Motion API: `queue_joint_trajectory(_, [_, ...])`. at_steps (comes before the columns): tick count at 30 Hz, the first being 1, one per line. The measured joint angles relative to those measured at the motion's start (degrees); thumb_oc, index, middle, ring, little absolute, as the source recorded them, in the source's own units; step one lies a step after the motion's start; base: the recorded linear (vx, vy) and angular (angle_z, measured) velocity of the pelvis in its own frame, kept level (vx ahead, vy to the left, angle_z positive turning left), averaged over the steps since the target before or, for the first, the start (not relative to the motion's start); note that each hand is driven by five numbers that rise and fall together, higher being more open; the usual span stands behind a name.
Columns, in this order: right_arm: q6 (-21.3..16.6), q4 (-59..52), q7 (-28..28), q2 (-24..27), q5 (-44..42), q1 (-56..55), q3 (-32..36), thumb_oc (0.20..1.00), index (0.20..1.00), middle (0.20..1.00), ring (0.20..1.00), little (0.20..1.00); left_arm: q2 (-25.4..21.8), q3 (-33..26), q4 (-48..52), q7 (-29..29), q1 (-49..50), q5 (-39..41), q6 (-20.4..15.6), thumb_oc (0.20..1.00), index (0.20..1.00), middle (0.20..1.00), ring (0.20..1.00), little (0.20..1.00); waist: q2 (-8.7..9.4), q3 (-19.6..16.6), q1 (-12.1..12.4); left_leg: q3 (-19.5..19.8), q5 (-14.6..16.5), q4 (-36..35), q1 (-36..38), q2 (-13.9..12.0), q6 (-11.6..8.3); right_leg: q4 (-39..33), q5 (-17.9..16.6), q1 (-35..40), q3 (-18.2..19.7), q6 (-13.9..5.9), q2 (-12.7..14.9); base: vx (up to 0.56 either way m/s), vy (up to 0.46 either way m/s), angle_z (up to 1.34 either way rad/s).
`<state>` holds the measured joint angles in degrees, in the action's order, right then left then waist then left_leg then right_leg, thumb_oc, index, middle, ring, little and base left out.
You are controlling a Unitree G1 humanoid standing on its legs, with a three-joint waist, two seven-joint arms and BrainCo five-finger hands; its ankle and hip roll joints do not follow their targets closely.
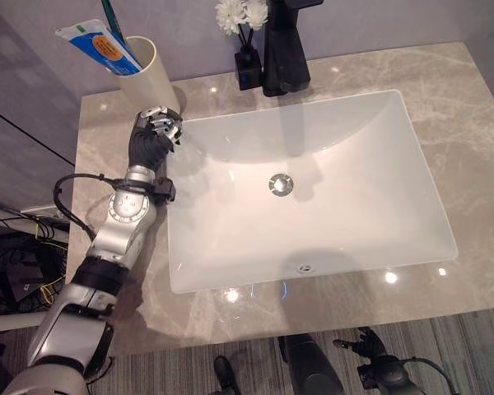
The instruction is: Put brush and paste in cup on sink, flatten towel.
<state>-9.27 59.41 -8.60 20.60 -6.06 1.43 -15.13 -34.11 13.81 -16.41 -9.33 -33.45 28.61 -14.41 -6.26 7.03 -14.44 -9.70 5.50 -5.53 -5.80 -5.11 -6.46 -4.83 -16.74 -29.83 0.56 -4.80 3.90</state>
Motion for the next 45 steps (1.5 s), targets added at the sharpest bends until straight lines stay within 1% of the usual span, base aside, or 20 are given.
queue_joint_trajectory(2, [-0.19, -0.28, -0.01, -0.01, 0.01, -0.11, 0.22, 1.000, 1.000, 1.000, 1.000, 1.000, -0.66, -1.90, 1.49, 0.82, 2.53, 0.00, -0.06, 0.200, 0.200, 0.200, 0.200, 0.200, 0.07, 0.03, -0.06, 0.01, 0.00, -0.01, 0.11, 0.01, 0.00, 0.00, 0.00, 0.07, 0.01, 0.00, 0.00, 0.00, 0.000, 0.00])
queue_joint_trajectory(3, [-0.51, -0.32, 0.04, -0.02, 0.03, -0.10, 0.66, 1.000, 1.000, 1.000, 1.000, 1.000, -1.85, -3.59, 2.15, 1.23, 4.56, -0.01, -0.09, 0.200, 0.200, 0.200, 0.200, 0.200, 0.16, 0.09, 0.34, 0.04, 0.00, -0.01, 0.16, 0.00, -0.01, 0.00, -0.01, 0.11, -0.11, -0.01, 0.00, 0.00, 0.000, 0.00])
queue_joint_trajectory(5, [-0.70, 0.13, 0.01, 0.01, 0.04, -0.25, 1.11, 1.000, 1.000, 1.000, 1.000, 1.000, -1.88, -5.80, 1.42, 1.03, 5.59, 0.07, 0.02, 0.200, 0.200, 0.200, 0.200, 0.200, 0.20, 0.11, 0.92, 0.24, -0.06, -0.02, 0.15, -0.09, -0.11, -0.01, 0.00, 0.20, -0.33, 0.00, 0.02, -0.01, 0.004, 0.06])
queue_joint_trajectory(9, [-0.70, 0.83, 0.03, 0.01, 0.04, -0.25, 1.14, 1.000, 1.000, 1.000, 1.000, 1.000, -2.22, -6.53, 0.78, 0.77, 6.02, 0.16, -0.19, 0.200, 0.200, 0.200, 0.200, 0.200, 0.30, 0.13, 1.39, 1.23, -0.27, -0.02, -0.28, -0.34, -0.41, -0.01, 0.09, 0.27, -1.17, 0.11, 0.15, -0.01, 0.007, 0.11])
queue_joint_trajectory(13, [-0.82, 0.63, 0.04, 0.04, 0.04, -0.26, 1.10, 1.000, 1.000, 1.000, 1.000, 1.000, -2.25, -6.21, -2.39, 0.36, 3.22, 0.77, -0.53, 0.200, 0.200, 0.200, 0.200, 0.200, 0.31, 0.15, 1.14, 1.24, -0.25, -0.02, -0.49, -0.34, -0.40, -0.02, 0.13, 0.07, -1.22, 0.15, 0.16, 0.00, 0.000, 0.00])
queue_joint_trajectory(16, [-0.81, 0.24, 0.05, 0.01, 0.03, -0.31, 1.07, 1.000, 1.000, 1.000, 1.000, 1.000, -3.78, -5.19, -4.38, -0.68, 0.04, 1.02, -0.51, 0.200, 0.200, 0.200, 0.200, 0.200, 0.45, 0.30, 0.98, 1.25, -0.26, -0.03, -1.35, -0.35, -0.42, -0.02, 0.13, -0.81, -1.21, 0.14, 0.14, 0.00, 0.000, 0.00])
queue_joint_trajectory(19, [-0.82, 0.11, 0.05, 0.04, 0.02, -0.42, 1.03, 1.000, 1.000, 1.000, 1.000, 1.000, -4.58, -3.48, -8.84, -1.72, -5.78, 2.69, -0.47, 0.200, 0.200, 0.200, 0.200, 0.200, 0.44, 0.35, 0.98, 1.26, -0.31, 0.00, -2.44, -0.43, -0.48, -0.02, 0.07, -1.87, -1.28, 0.13, 0.10, 0.00, 0.000, 0.00])
queue_joint_trajectory(21, [-0.82, 0.00, 0.04, 0.04, -0.02, -0.32, 0.97, 1.000, 1.000, 1.000, 1.000, 1.000, -4.64, -3.21, -9.80, -1.87, -7.56, 2.99, -0.48, 0.200, 0.200, 0.200, 0.200, 0.200, 0.42, 0.54, 0.84, 1.11, -0.31, 0.00, -2.69, -0.40, -0.48, -0.01, 0.03, -2.23, -1.27, 0.18, 0.04, 0.01, -0.004, -0.02])
queue_joint_trajectory(22, [-0.85, 0.03, 0.04, 0.02, -0.02, -0.31, 0.92, 1.000, 1.000, 1.000, 1.000, 1.000, -4.63, -2.11, -11.03, -2.27, -9.17, 3.15, -0.53, 0.200, 0.200, 0.200, 0.200, 0.200, 0.43, 0.63, 0.90, 1.16, -0.32, 0.04, -2.76, -0.43, -0.49, -0.02, 0.04, -2.25, -1.32, 0.19, 0.03, 0.00, 0.000, 0.00])
queue_joint_trajectory(23, [-0.97, -0.33, 0.02, 0.02, -0.07, -0.23, 0.92, 1.000, 1.000, 1.000, 1.000, 1.000, -4.37, -0.45, -12.54, -3.48, -12.23, 5.10, -0.36, 0.200, 0.200, 0.200, 0.200, 0.200, 0.51, 0.69, 0.75, 1.21, -0.31, 0.02, -3.13, -0.44, -0.49, -0.01, 0.11, -2.56, -1.31, 0.17, 0.06, 0.00, 0.000, 0.00])
queue_joint_trajectory(28, [-1.12, -0.57, -0.01, -0.04, -0.46, -0.20, 0.87, 1.000, 1.000, 1.000, 1.000, 1.000, -4.37, 0.63, -13.84, -4.66, -15.66, 5.28, -0.40, 0.200, 0.200, 0.200, 0.200, 0.200, 0.65, 0.82, 0.70, 1.16, -0.31, -0.01, -3.98, -0.43, -0.49, -0.01, 0.11, -3.47, -1.27, 0.17, 0.01, 0.00, 0.000, 0.00])
queue_joint_trajectory(35, [-1.15, -0.64, -0.05, -0.04, -0.52, -0.19, 0.84, 1.000, 1.000, 1.000, 1.000, 1.000, -4.92, 1.06, -13.25, -5.39, -16.08, 5.25, -0.48, 0.200, 0.200, 0.200, 0.200, 0.200, 0.75, 0.91, 0.74, 1.08, -0.29, -0.04, -4.45, -0.41, -0.49, -0.02, 0.18, -4.01, -1.11, 0.13, -0.05, 0.00, 0.000, 0.00])
queue_joint_trajectory(40, [-1.28, -1.57, -0.06, -0.07, -1.24, -0.17, 0.22, 1.000, 1.000, 1.000, 1.000, 1.000, -4.93, 1.09, -11.58, -5.52, -16.07, 5.06, -0.43, 0.200, 0.200, 0.200, 0.200, 0.200, 1.20, 1.21, 0.75, 1.02, -0.28, -0.04, -4.45, -0.37, -0.48, -0.01, 0.18, -4.03, -1.03, 0.12, -0.03, 0.00, 0.000, 0.00])
queue_joint_trajectory(45, [-1.71, -0.58, -0.09, -0.29, -1.58, 0.31, 0.15, 1.000, 1.000, 1.000, 1.000, 1.000, -3.69, -0.18, -9.64, -5.98, -14.14, 3.79, -0.38, 0.200, 0.200, 0.200, 0.200, 0.200, 1.22, 1.23, 0.83, 1.06, -0.25, -0.04, -3.68, -0.41, -0.45, 0.01, 0.03, -3.22, -1.30, 0.29, 0.04, 0.00, 0.000, 0.00])
